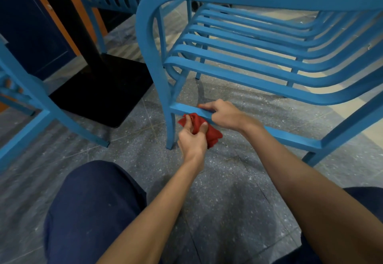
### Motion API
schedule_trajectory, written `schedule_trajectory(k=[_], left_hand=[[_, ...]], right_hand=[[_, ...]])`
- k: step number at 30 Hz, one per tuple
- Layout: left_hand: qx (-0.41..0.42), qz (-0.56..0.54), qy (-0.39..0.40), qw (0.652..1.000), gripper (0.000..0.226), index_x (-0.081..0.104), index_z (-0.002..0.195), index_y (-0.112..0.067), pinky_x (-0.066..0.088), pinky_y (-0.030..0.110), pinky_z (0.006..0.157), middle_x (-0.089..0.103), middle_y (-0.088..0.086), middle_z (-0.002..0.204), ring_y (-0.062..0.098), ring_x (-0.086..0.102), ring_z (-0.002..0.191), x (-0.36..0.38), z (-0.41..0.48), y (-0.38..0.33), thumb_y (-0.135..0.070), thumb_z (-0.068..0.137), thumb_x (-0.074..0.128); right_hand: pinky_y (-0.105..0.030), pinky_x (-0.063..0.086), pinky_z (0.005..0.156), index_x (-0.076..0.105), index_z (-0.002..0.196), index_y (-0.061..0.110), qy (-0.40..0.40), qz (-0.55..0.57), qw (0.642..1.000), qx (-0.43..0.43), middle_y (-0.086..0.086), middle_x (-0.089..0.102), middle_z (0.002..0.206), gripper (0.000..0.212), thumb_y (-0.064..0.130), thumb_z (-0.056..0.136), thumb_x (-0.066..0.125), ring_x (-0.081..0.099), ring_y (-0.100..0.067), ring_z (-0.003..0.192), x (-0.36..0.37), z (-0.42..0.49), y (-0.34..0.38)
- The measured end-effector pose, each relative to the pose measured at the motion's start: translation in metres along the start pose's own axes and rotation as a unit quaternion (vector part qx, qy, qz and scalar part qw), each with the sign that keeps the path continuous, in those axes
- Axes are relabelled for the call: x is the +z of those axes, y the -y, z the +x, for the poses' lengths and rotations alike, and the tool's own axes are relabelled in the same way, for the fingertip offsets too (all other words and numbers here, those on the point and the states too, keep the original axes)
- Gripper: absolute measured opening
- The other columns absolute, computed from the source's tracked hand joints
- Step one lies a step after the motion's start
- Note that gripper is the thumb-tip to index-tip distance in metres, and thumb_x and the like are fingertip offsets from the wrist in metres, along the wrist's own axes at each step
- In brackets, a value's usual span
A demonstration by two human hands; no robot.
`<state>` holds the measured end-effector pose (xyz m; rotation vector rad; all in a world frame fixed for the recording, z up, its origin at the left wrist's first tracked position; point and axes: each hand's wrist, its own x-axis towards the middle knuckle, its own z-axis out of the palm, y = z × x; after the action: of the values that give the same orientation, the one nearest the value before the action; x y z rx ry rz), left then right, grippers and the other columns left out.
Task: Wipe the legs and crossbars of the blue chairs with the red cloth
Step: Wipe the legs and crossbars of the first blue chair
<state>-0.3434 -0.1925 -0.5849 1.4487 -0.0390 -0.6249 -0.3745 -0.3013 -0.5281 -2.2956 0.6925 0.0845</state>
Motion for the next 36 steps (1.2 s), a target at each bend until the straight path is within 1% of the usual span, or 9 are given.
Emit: schedule_trajectory(k=[5,11,17,20,23,25,28,31,36], left_hand=[[-0.018,0.060,0.181,0.982,0.054,0.052,0.135,-0.018,0.055,0.030,0.089,0.066,0.000,0.123,0.010,0.064,0.107,-0.018,-0.014,0.003,-0.010,0.084,0.070],[-0.025,0.120,0.234,0.964,0.037,0.054,0.117,-0.022,0.058,0.029,0.064,0.069,0.004,0.112,0.016,0.072,0.089,-0.030,-0.014,-0.014,-0.016,0.085,0.070],[-0.104,0.084,0.246,0.960,0.025,0.052,0.103,-0.014,0.055,0.034,0.053,0.062,0.014,0.106,0.023,0.068,0.082,-0.026,-0.006,-0.030,-0.022,0.086,0.068],[-0.067,0.213,0.327,0.918,0.023,0.060,0.101,-0.014,0.051,0.027,0.061,0.065,0.008,0.095,0.011,0.061,0.072,-0.026,0.002,-0.050,-0.035,0.091,0.061],[0.207,0.486,0.299,0.795,0.022,0.070,0.096,-0.017,0.045,0.020,0.068,0.071,-0.002,0.088,0.001,0.060,0.071,-0.022,0.031,-0.064,-0.035,0.092,0.059],[0.303,0.533,0.240,0.752,0.018,0.071,0.099,-0.018,0.048,0.028,0.081,0.071,0.000,0.097,0.012,0.064,0.089,-0.012,0.048,-0.074,-0.029,0.092,0.059],[0.310,0.555,0.267,0.724,0.022,0.070,0.107,-0.015,0.042,0.028,0.093,0.070,0.005,0.111,0.020,0.062,0.107,0.008,0.065,-0.075,-0.026,0.093,0.056],[0.277,0.579,0.313,0.700,0.026,0.070,0.106,-0.018,0.038,0.024,0.084,0.070,0.004,0.107,0.021,0.061,0.104,0.020,0.068,-0.066,-0.031,0.097,0.049],[0.254,0.535,0.358,0.722,0.027,0.070,0.112,-0.021,0.037,0.018,0.088,0.071,-0.004,0.109,0.007,0.060,0.103,0.010,0.075,-0.067,-0.034,0.090,0.063]], right_hand=[[-0.022,0.047,0.097,0.063,0.121,0.012,-0.219,0.231,0.948,-0.006,-0.001,0.068,0.112,0.037,-0.005,0.090,0.049,0.062,-0.005,0.102,0.014,-0.049,-0.004],[0.000,0.042,0.079,0.047,0.137,0.029,-0.079,0.350,0.933,-0.015,0.023,0.052,0.119,0.063,0.019,0.081,0.073,0.049,0.020,0.099,0.039,-0.095,-0.009],[-0.046,0.054,0.090,0.053,0.127,0.024,-0.170,0.474,0.863,0.043,0.000,0.059,0.128,0.085,0.037,0.051,0.088,0.060,-0.016,0.114,0.063,-0.085,-0.023],[-0.040,0.057,0.084,0.061,0.109,0.025,-0.267,0.464,0.839,0.101,-0.002,0.068,0.109,0.064,0.027,0.052,0.090,0.068,-0.016,0.096,0.081,-0.085,-0.026],[-0.029,0.055,0.080,0.060,0.105,0.024,-0.378,0.358,0.837,0.170,0.002,0.067,0.100,0.056,0.024,0.058,0.090,0.065,-0.008,0.085,0.096,-0.082,-0.021],[-0.022,0.047,0.083,0.060,0.107,0.020,-0.452,0.280,0.831,0.162,0.002,0.063,0.102,0.054,0.027,0.060,0.088,0.059,-0.010,0.088,0.102,-0.070,-0.013],[-0.015,0.037,0.080,0.061,0.105,0.009,-0.495,0.226,0.833,0.104,-0.006,0.055,0.102,0.049,0.019,0.064,0.086,0.049,-0.011,0.087,0.105,-0.038,0.004],[-0.011,0.033,0.073,0.059,0.101,0.002,-0.509,0.216,0.829,0.085,-0.014,0.049,0.097,0.041,0.013,0.069,0.082,0.050,-0.022,0.081,0.109,-0.020,0.009],[-0.009,0.032,0.078,0.060,0.099,0.001,-0.564,0.191,0.793,0.126,-0.012,0.050,0.097,0.040,0.017,0.070,0.083,0.046,-0.014,0.082,0.103,-0.029,-0.015]])
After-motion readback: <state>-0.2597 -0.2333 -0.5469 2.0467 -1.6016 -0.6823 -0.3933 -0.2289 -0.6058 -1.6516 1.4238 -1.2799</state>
